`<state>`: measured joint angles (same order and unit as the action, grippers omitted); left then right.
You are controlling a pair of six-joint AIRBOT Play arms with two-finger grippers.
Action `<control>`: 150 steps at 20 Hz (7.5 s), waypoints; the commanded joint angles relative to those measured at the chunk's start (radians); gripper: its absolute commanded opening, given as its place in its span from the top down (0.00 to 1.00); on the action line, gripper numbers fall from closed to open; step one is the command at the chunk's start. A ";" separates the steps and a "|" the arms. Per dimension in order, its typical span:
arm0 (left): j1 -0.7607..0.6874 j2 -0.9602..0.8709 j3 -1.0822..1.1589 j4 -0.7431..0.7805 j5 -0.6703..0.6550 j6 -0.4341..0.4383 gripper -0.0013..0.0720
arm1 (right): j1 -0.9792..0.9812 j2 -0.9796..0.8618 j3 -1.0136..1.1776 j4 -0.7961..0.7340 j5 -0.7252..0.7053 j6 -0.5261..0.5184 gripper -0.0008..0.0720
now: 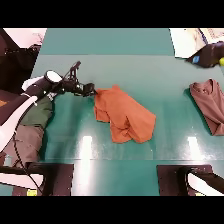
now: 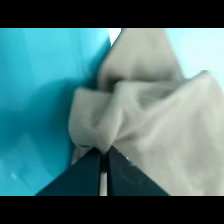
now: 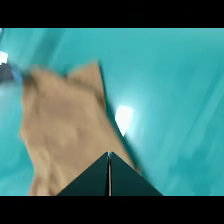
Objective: Fold the shirts.
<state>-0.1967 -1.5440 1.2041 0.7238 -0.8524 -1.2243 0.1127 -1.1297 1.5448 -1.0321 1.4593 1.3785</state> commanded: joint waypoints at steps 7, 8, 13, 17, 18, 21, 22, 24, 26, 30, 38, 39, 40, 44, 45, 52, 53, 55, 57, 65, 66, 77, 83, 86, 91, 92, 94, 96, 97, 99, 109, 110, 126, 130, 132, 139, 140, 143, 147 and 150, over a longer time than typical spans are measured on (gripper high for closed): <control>0.000 0.125 0.142 0.167 -0.165 0.003 0.94 | 0.017 -0.067 -0.799 0.127 -0.261 -0.051 0.17; 0.000 0.125 0.141 0.167 -0.177 0.002 0.94 | 0.036 -0.106 -0.830 0.195 -0.298 -0.101 0.20; 0.000 0.125 0.142 0.167 -0.230 0.002 0.94 | 0.125 -0.279 -0.795 0.298 -0.385 -0.170 0.49; 0.000 0.175 0.150 0.205 -0.203 -0.002 0.94 | 0.117 -0.274 -0.674 0.294 -0.339 -0.209 0.97; 0.000 0.211 0.179 0.241 -0.209 -0.002 0.94 | 0.100 -0.236 -0.630 0.295 -0.321 -0.208 0.97; 0.000 0.330 0.345 0.356 -0.311 0.003 0.94 | 0.030 -0.073 -0.469 0.295 -0.308 -0.181 0.97; 0.000 0.364 0.400 0.360 -0.348 0.002 0.94 | 0.002 -0.010 -0.406 0.296 -0.308 -0.182 0.97; 0.000 0.439 0.519 0.361 -0.425 0.003 0.94 | -0.048 0.093 -0.286 0.296 -0.308 -0.181 0.97; 0.000 0.499 0.608 0.359 -0.482 0.002 0.94 | -0.095 0.180 -0.171 0.296 -0.300 -0.181 0.97; 0.000 0.578 0.711 0.289 -0.563 -0.010 0.94 | -0.156 0.275 -0.021 0.296 -0.193 -0.152 0.97; 0.000 0.536 0.548 0.203 -0.624 -0.025 0.94 | -0.169 0.169 0.056 0.138 0.109 0.025 0.97; 0.000 0.520 0.469 0.202 -0.622 -0.024 0.94 | -0.169 0.143 0.010 0.138 0.123 0.025 0.97; 0.000 0.496 0.378 0.203 -0.620 -0.024 0.94 | -0.169 0.117 -0.043 0.140 0.123 0.024 0.97; -0.001 0.386 0.007 0.199 -0.472 0.035 0.94 | -0.169 0.024 -0.307 0.139 0.031 -0.013 0.97; -0.001 0.356 -0.066 0.194 -0.404 0.040 0.94 | -0.169 0.007 -0.363 0.139 -0.018 -0.023 0.97; -0.001 0.182 -0.180 0.150 -0.097 0.080 0.90 | -0.169 -0.071 -0.517 0.142 -0.204 -0.025 0.97; -0.001 0.182 -0.166 0.155 -0.106 0.080 0.53 | -0.169 -0.072 -0.518 0.138 -0.204 -0.026 0.97; 0.011 0.186 -0.098 0.204 -0.189 0.079 0.23 | -0.169 -0.071 -0.517 0.140 -0.204 -0.026 0.97; 0.053 0.196 0.002 0.264 -0.306 0.043 0.24 | -0.169 -0.072 -0.517 0.141 -0.203 -0.026 0.97; 0.133 0.239 -0.111 0.293 -0.246 0.039 0.24 | -0.169 -0.072 -0.517 0.142 -0.203 -0.025 0.97; 0.125 0.239 -0.161 0.288 -0.192 0.039 0.24 | -0.169 -0.072 -0.517 0.141 -0.204 -0.026 0.97; 0.045 0.145 -0.213 0.295 -0.111 -0.005 0.94 | -0.176 -0.031 -0.513 0.140 -0.232 -0.026 0.97; 0.045 0.375 0.163 0.739 -0.230 -0.121 0.94 | -0.253 0.106 -0.252 0.141 -0.221 -0.026 0.97; 0.045 0.529 0.336 0.788 -0.240 -0.119 0.94 | -0.254 0.154 -0.070 0.140 -0.219 -0.026 0.97; 0.045 0.716 0.535 0.788 -0.240 -0.118 0.94 | -0.254 0.222 0.148 0.138 -0.200 -0.026 0.97; 0.045 0.733 0.574 0.787 -0.242 -0.118 0.94 | -0.254 0.230 0.192 0.138 -0.189 -0.026 0.97; 0.045 0.757 0.668 0.783 -0.249 -0.119 0.94 | -0.254 0.242 0.275 0.136 -0.163 -0.026 0.97; 0.045 0.759 0.775 0.756 -0.255 -0.119 0.94 | -0.254 0.241 0.367 0.096 -0.117 -0.025 0.97; 0.045 0.759 0.831 0.737 -0.257 -0.119 0.94 | -0.254 0.241 0.407 0.065 -0.091 -0.025 0.97; 0.045 0.759 0.924 0.679 -0.256 -0.118 0.94 | -0.254 0.240 0.482 -0.019 -0.027 -0.016 0.97; 0.045 0.591 0.439 0.528 -0.414 -0.103 0.94 | -0.254 0.012 0.227 -0.148 0.220 0.062 0.97; 0.045 0.540 0.372 0.520 -0.409 -0.101 0.94 | -0.254 -0.033 0.165 -0.147 0.204 0.061 0.97; 0.046 -0.024 0.259 0.532 -0.044 -0.051 0.31 | -0.171 -0.546 0.132 -0.146 -0.178 0.062 0.49; 0.090 -0.018 0.380 0.595 -0.245 -0.064 0.31 | -0.195 -0.551 0.231 -0.146 -0.056 0.061 0.39; 0.149 0.010 0.393 0.594 -0.364 -0.090 0.31 | -0.229 -0.502 0.201 -0.138 0.026 0.039 0.39; 0.319 0.261 -0.096 0.414 -0.421 -0.104 0.31 | -0.291 -0.170 -0.274 -0.137 0.047 -0.019 0.39; 0.319 0.309 -0.195 0.393 -0.399 -0.104 0.31 | -0.291 -0.132 -0.332 -0.137 0.040 -0.020 0.39; 0.319 0.431 -0.459 0.230 -0.352 -0.076 0.31 | -0.290 -0.046 -0.445 -0.137 0.033 -0.020 0.39; 0.319 0.500 -0.644 0.196 -0.307 -0.076 0.31 | -0.290 0.029 -0.483 -0.137 0.035 -0.021 0.39; 0.319 0.500 -0.707 0.182 -0.287 -0.076 0.31 | -0.290 0.053 -0.453 -0.137 0.034 -0.020 0.39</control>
<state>0.1204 -1.0657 0.5873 0.9428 -1.1671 -1.3048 -0.1772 -1.1118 1.0908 -1.1690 1.4933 1.3594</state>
